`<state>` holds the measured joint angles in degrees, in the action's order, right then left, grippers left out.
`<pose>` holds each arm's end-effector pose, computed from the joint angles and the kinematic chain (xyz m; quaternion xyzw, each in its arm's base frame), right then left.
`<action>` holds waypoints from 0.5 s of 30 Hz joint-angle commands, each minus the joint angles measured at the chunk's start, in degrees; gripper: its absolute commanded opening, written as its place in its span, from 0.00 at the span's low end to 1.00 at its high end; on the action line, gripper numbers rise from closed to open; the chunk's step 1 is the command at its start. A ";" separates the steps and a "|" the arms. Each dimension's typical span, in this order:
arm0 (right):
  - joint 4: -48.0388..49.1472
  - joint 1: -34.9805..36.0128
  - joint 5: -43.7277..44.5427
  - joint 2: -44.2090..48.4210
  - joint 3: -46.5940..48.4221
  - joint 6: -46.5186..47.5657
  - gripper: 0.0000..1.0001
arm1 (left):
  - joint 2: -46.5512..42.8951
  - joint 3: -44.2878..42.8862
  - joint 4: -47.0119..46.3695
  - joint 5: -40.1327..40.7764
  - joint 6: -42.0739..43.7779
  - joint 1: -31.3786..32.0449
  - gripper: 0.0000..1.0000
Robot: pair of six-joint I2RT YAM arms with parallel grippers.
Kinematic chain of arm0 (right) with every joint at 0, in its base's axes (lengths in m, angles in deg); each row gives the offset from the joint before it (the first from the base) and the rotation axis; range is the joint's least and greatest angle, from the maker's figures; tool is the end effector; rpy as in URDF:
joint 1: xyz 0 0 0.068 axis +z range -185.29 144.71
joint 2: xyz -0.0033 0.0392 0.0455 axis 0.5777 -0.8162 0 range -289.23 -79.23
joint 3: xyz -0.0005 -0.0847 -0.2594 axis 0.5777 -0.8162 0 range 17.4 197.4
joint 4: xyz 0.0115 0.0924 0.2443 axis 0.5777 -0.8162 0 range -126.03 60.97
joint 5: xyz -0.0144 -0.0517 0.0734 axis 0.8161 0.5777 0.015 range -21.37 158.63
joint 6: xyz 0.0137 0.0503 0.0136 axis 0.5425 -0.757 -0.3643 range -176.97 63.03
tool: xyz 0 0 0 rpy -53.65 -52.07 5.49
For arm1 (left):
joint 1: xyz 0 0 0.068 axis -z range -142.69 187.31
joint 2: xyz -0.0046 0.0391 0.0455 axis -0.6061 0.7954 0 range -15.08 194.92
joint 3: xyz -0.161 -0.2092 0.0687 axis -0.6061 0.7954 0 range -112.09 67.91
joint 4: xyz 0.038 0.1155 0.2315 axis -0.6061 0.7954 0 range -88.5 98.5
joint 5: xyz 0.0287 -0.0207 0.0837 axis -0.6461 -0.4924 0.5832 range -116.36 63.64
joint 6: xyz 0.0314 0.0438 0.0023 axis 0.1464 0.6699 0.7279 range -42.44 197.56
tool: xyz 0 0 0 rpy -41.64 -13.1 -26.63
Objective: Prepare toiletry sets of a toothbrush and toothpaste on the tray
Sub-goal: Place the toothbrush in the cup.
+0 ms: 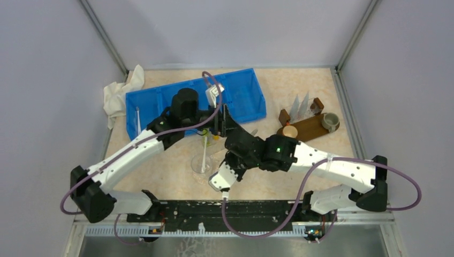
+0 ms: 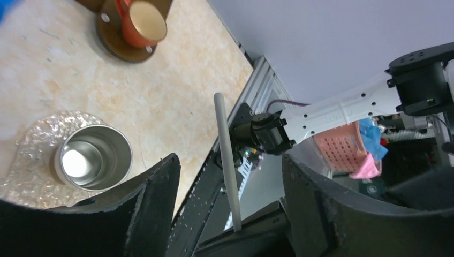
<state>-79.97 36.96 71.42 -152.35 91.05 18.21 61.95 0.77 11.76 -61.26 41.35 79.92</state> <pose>0.0802 0.2448 0.3440 -0.9006 0.2718 -0.0315 0.3378 0.2139 -0.2244 0.3521 0.2151 0.7714 -0.5367 0.2659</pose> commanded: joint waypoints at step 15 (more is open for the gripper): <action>24.97 -41.23 -76.71 14.02 -7.23 -42.53 0.00 | -26.97 27.04 -53.39 21.20 22.99 -0.60 0.99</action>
<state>-74.61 2.75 17.61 -138.87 90.40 -3.30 32.51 27.51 -24.76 -43.38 57.44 79.55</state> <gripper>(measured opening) 0.046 0.993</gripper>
